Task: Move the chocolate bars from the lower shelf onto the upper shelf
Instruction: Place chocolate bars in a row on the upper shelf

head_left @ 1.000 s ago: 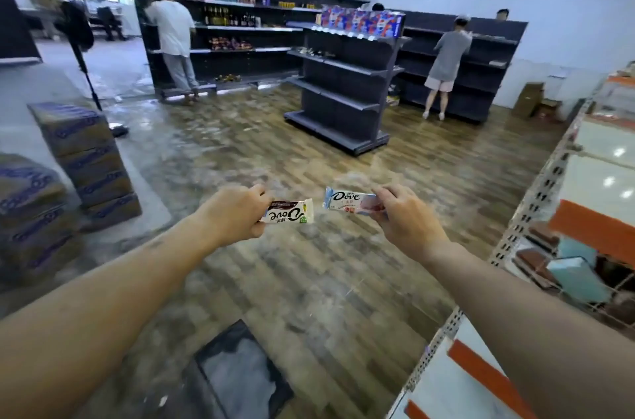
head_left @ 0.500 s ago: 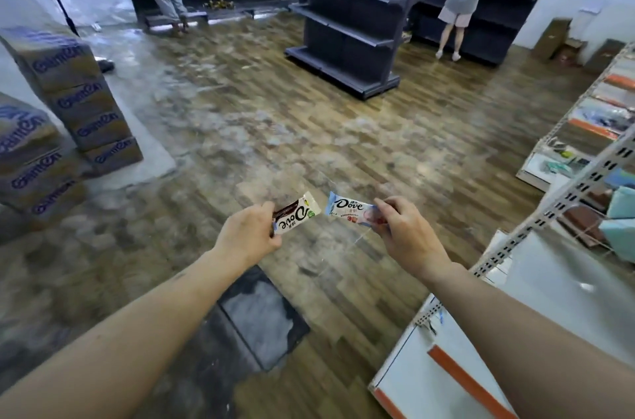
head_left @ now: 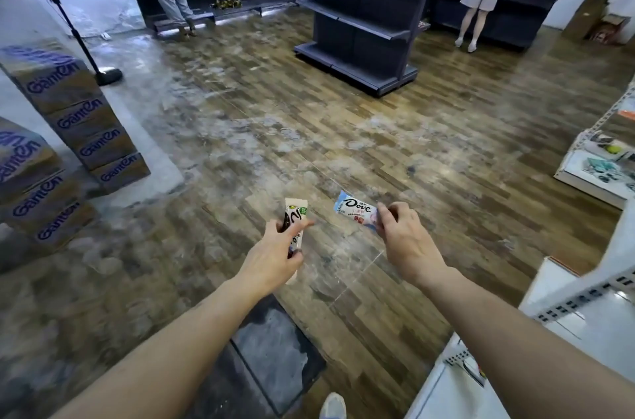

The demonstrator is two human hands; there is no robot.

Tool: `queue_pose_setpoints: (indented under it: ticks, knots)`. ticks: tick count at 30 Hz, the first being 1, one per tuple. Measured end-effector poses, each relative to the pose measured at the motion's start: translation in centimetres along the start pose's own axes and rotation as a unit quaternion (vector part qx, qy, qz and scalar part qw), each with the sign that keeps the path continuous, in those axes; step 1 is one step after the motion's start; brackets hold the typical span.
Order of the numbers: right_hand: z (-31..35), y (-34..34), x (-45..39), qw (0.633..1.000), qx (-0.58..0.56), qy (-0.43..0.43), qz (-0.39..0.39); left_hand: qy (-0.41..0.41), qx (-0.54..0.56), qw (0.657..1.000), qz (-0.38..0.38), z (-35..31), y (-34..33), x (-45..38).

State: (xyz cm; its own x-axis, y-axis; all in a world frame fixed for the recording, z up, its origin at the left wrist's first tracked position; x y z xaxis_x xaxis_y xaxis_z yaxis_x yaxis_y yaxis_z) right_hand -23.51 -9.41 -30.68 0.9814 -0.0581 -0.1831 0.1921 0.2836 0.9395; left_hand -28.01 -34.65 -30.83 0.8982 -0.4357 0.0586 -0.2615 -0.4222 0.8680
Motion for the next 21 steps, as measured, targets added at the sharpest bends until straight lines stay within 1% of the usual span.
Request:
queue_pose_setpoints:
  ticks: [3, 5, 9, 13, 18, 20, 21]
  knots:
    - [-1.5, -1.5, -4.3, 0.999, -0.015, -0.003, 0.037, 0.042, 0.044, 0.998, 0.017, 0.2, -0.5, -4.7]
    - [-2.7, -2.2, -7.0, 0.998, -0.015, 0.006, 0.056, 0.035, 0.052, 0.998, 0.005, -0.1, -0.4, -7.7]
    - [-4.8, -2.5, -12.7, 0.999, -0.008, 0.012, 0.044, 0.006, 0.088, 0.996, -0.032, -0.8, 1.4, -13.2]
    - [-5.8, -2.5, -18.4, 1.000, -0.010, 0.024, 0.016, 0.040, 0.162, 0.986, -0.018, -0.4, 3.7, -18.0]
    - [-5.8, -3.7, -26.1, 0.999, -0.007, 0.027, 0.019, 0.023, 0.131, 0.988, -0.080, 1.4, 5.2, -25.4]
    - [-5.8, -4.0, -29.3, 1.000, -0.003, 0.026, 0.015, 0.025, 0.102, 0.989, -0.107, 2.8, 5.7, -28.9]
    - [-5.8, -4.2, -30.9, 1.000, 0.002, 0.026, 0.015, 0.027, 0.071, 0.991, -0.107, 3.5, 6.1, -30.6]
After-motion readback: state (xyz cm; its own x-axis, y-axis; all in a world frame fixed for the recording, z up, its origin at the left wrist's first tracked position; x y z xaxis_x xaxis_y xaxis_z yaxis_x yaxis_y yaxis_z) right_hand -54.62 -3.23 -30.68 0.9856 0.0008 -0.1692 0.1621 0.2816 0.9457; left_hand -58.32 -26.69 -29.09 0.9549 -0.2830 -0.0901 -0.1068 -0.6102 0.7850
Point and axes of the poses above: each hand's wrist, its own x-axis away from the middle knuckle, its own y-axis out of the back of the hand, z = x × y, the point moved 2 cm from there along -x, towards the middle knuckle, and after that the axes turned 4 degrees about -x, right-handed, at the moved point
